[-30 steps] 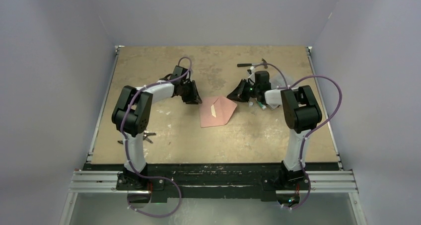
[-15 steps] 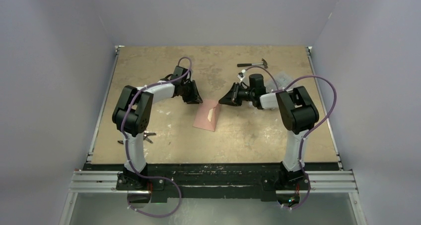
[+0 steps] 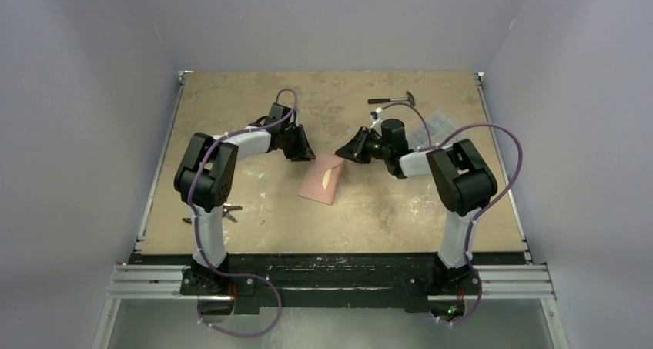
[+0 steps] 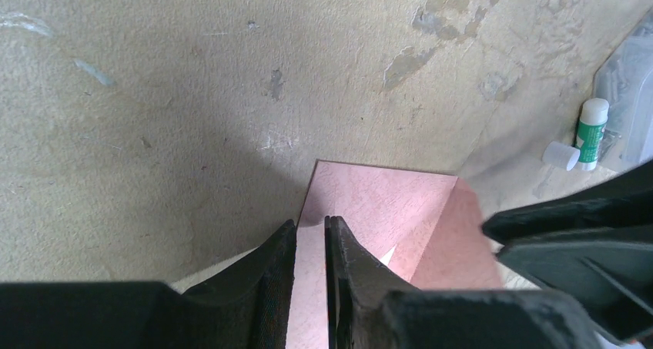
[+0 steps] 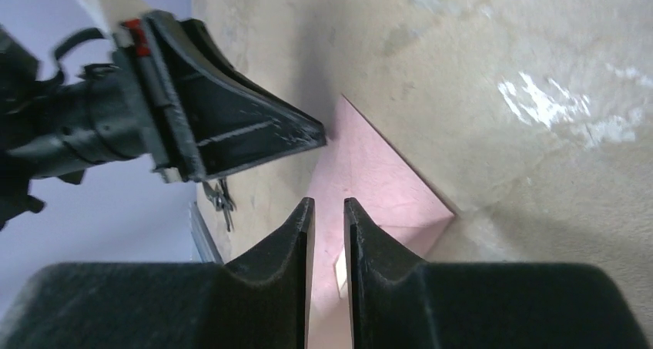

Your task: Place the letter into the envelope and seal it

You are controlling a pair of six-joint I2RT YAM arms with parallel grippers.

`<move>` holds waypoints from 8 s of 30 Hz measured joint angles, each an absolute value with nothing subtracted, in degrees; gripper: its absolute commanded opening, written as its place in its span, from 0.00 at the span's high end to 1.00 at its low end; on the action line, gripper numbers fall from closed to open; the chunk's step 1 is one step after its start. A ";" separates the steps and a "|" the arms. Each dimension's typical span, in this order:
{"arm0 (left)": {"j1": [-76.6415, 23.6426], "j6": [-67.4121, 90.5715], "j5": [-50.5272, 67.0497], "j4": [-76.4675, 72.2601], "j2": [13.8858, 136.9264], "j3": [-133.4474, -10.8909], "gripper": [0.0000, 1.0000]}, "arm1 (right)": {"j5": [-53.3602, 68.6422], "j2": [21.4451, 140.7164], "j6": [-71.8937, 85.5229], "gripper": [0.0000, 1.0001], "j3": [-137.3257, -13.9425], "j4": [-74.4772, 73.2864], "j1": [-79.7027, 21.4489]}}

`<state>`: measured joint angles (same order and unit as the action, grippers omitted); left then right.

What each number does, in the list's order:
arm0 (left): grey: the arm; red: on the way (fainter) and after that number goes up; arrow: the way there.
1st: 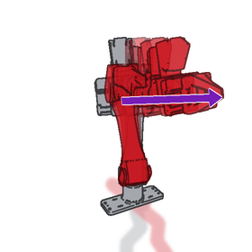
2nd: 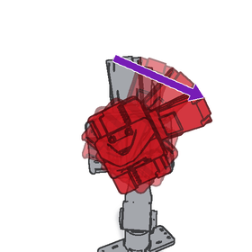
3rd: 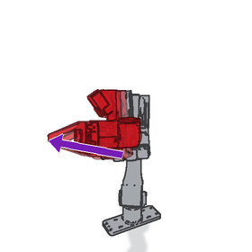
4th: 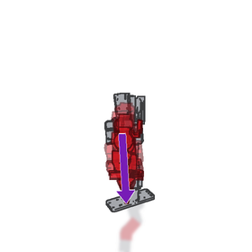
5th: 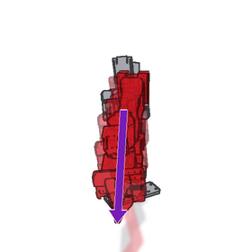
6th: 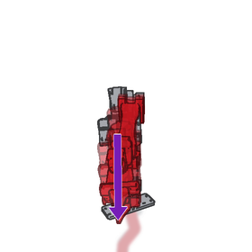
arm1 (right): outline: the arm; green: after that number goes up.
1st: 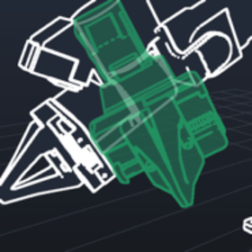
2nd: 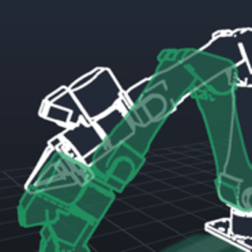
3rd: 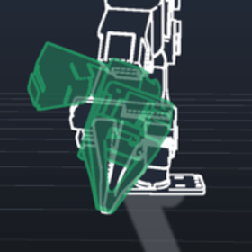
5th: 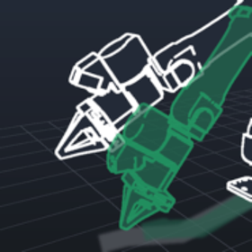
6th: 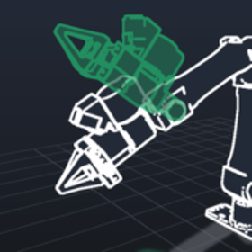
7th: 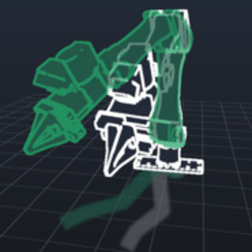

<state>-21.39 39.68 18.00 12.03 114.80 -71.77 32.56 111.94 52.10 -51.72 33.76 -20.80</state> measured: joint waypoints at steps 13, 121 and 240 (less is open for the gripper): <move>-21.39 39.70 18.61 11.03 114.80 -71.22 0.81 | 29.28 106.98 45.50 0.79 -46.09 35.05 -24.12; -20.64 42.65 32.86 0.89 101.84 -46.33 0.96 | -18.98 116.92 32.10 0.79 -74.87 -5.13 -50.68; -14.22 27.46 19.42 19.46 91.09 -69.52 0.21 | -23.97 103.24 21.37 0.50 -63.68 -24.75 -16.86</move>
